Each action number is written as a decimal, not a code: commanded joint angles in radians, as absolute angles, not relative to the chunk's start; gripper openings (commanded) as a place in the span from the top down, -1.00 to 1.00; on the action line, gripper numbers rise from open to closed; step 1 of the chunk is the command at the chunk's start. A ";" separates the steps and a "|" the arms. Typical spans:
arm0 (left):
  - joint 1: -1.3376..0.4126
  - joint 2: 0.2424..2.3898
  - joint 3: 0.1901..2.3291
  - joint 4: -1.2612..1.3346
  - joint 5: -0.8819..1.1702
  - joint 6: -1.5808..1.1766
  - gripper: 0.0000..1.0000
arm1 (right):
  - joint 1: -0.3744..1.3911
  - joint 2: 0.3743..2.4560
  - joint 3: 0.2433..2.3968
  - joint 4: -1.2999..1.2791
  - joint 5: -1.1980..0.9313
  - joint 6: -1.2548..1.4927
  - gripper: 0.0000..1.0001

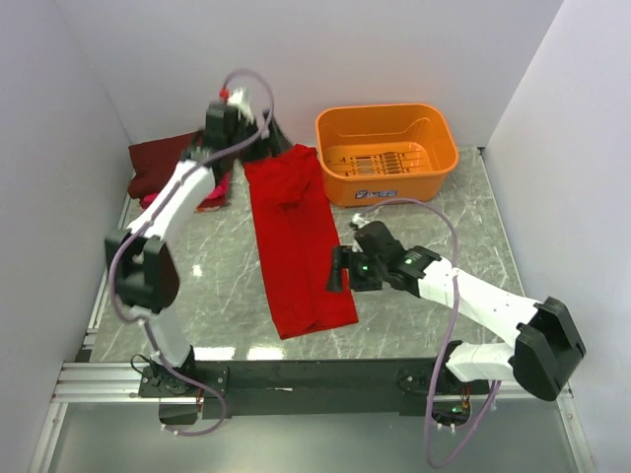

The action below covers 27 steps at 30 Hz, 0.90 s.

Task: Fold and stack the t-shirts
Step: Fold the tshirt

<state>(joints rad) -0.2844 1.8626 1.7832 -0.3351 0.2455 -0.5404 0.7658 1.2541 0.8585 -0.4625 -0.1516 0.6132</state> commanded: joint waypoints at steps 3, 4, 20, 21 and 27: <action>-0.380 1.600 1.259 -0.268 0.164 -0.702 -0.99 | 0.654 1.174 0.761 -0.476 -0.162 0.594 -0.68; -0.403 1.522 1.200 -0.279 0.128 -0.754 -0.99 | 0.638 1.167 0.738 -0.474 -0.179 0.585 -0.68; -0.759 1.086 0.502 -0.365 0.106 -1.166 -0.64 | 0.566 1.249 0.655 -0.390 -0.328 0.532 -0.61; -0.761 1.088 0.496 -0.364 0.110 -1.166 -0.57 | 0.566 1.250 0.644 -0.385 -0.339 0.532 -0.61; -0.765 1.140 0.456 -0.298 0.165 -1.158 -0.07 | 0.566 1.258 0.600 -0.379 -0.342 0.558 -0.54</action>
<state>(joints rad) -0.7574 1.1160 0.4671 -0.3721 0.1131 -1.1469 0.5713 1.2503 0.6151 -0.4065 -0.3267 0.5426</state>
